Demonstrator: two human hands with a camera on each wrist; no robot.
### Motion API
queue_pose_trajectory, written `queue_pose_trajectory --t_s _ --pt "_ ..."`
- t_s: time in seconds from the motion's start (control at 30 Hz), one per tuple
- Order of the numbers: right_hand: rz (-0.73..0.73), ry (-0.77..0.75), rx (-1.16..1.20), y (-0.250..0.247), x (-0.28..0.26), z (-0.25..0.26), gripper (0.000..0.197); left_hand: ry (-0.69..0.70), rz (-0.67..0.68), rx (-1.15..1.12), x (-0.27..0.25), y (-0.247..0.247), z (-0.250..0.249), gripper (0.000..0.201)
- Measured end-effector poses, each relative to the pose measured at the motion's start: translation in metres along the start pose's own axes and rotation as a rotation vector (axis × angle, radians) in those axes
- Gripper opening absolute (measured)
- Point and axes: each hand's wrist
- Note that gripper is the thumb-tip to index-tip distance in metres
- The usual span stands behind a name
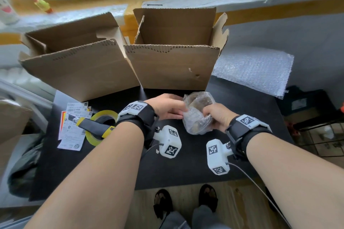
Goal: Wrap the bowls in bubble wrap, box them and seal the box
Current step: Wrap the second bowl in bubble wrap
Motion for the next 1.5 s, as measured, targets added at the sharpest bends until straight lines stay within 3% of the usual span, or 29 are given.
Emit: queue_pose_trajectory --t_s 0.07,0.13,0.27,0.47,0.57,0.7,0.8,0.97,1.07,1.33,1.5 --pt "0.006 -0.012 0.024 0.002 -0.001 0.000 0.043 0.044 0.020 0.219 -0.001 -0.005 0.003 0.063" --pt "0.030 -0.034 0.050 0.006 -0.003 0.000 0.039 0.120 -0.059 0.505 0.000 -0.003 0.003 0.079" --pt "0.134 -0.095 0.086 0.011 -0.005 0.000 0.028 0.204 -0.207 0.458 0.004 0.008 0.004 0.061" --pt "0.128 -0.079 0.069 0.006 -0.008 0.001 0.039 0.220 -0.419 0.765 0.013 0.008 -0.003 0.044" --pt "0.081 -0.108 -0.110 0.004 -0.006 -0.002 0.043 0.231 -0.447 0.839 0.017 0.008 0.001 0.040" --pt "-0.049 -0.209 -0.417 0.005 -0.004 -0.003 0.032 0.287 -0.467 0.870 0.020 0.013 0.014 0.036" --pt "-0.048 -0.225 -0.531 0.010 -0.006 0.003 0.027 0.309 -0.468 0.891 0.020 0.010 0.020 0.039" --pt "-0.074 -0.217 -0.530 0.008 -0.012 0.009 0.045 0.244 -0.420 0.684 0.010 -0.002 0.018 0.040" --pt "-0.113 -0.235 -0.560 0.006 -0.015 0.012 0.045 0.204 -0.374 0.535 0.004 -0.007 0.015 0.035" --pt "-0.295 -0.364 -0.678 0.007 -0.020 0.017 0.061 0.164 -0.386 0.490 -0.010 -0.017 0.017 0.038" --pt "-0.556 -0.681 -0.695 0.019 -0.037 0.038 0.016 0.180 -0.489 0.547 -0.032 -0.034 0.014 0.022"
Point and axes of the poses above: each hand's wrist, its own x-axis towards the middle knuckle, its own y-axis out of the palm, z = x × y, and after that the axes turned 4 degrees about -x, right-handed
